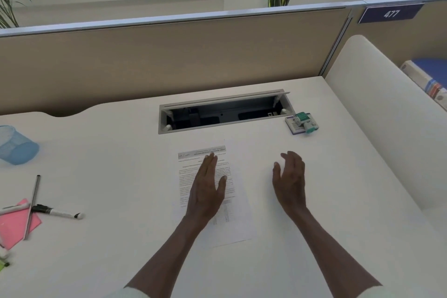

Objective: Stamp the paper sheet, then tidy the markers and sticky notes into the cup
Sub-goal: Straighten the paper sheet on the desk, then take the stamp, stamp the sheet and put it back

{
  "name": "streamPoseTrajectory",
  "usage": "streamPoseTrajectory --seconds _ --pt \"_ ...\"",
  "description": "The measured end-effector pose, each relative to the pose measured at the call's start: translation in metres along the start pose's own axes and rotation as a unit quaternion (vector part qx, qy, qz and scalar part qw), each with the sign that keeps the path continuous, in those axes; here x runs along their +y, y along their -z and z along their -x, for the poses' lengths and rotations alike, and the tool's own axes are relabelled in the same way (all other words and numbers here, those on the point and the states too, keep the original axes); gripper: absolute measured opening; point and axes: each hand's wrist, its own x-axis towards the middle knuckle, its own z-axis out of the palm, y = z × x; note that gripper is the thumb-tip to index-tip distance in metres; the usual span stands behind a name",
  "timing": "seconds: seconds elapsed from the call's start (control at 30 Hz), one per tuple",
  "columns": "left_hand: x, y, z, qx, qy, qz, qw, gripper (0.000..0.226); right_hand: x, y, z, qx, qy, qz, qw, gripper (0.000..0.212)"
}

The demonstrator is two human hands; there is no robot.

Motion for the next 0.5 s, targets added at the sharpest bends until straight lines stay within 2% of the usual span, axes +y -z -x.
streamPoseTrajectory --seconds 0.1,0.2,0.37,0.5 --pt "0.024 -0.016 -0.024 -0.012 -0.013 0.018 1.000 0.060 0.019 0.008 -0.039 0.051 -0.044 -0.024 0.997 0.027" --pt "0.044 -0.034 -0.050 -0.031 -0.027 0.026 0.999 0.056 0.040 0.011 -0.077 0.072 -0.091 -0.027 0.993 0.032" --pt "0.074 -0.065 -0.097 -0.063 -0.041 0.046 0.996 0.050 0.072 0.007 -0.122 0.072 -0.117 -0.037 0.990 0.044" --pt "0.097 -0.092 -0.136 -0.094 -0.065 0.043 0.993 0.058 0.087 0.000 -0.141 0.059 -0.127 -0.046 0.989 0.053"
